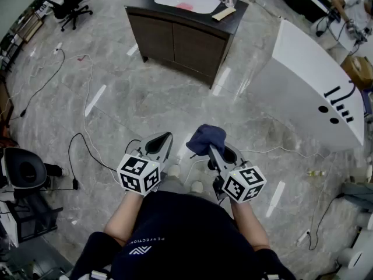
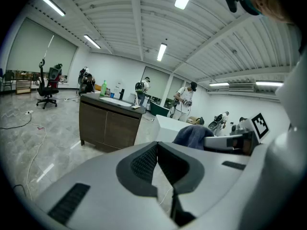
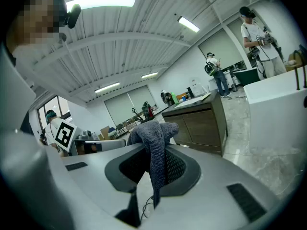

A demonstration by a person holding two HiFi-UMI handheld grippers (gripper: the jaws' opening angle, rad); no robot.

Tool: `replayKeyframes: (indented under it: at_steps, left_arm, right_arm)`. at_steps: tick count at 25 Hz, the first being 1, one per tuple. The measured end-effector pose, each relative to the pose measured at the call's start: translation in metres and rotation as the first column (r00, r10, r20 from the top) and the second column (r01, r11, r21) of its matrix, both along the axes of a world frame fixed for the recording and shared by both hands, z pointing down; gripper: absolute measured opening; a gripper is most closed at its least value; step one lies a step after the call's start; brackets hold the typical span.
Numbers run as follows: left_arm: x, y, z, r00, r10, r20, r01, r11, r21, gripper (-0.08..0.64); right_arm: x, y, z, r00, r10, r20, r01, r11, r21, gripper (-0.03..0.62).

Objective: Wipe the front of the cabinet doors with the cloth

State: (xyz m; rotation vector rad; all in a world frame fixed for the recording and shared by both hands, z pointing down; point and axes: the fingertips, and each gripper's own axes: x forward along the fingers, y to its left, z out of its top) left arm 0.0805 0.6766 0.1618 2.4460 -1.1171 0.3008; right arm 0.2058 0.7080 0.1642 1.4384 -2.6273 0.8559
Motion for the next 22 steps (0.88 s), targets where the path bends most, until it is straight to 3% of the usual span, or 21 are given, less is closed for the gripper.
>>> replayKeyframes:
  at_steps: [14,22]
  left_arm:
    - [-0.002,-0.009,0.002,1.0,0.018,0.002,-0.018,1.0,-0.005,0.008]
    - [-0.028,-0.035,0.004,1.0,0.011,-0.008,-0.011,1.0,-0.006,0.008]
  right_arm:
    - [-0.003,-0.011,-0.002,0.998,0.013,0.055,-0.013,1.0,-0.007,0.07]
    - [-0.025,-0.039,0.001,0.999,0.011,0.038,-0.01,1.0,-0.019,0.071]
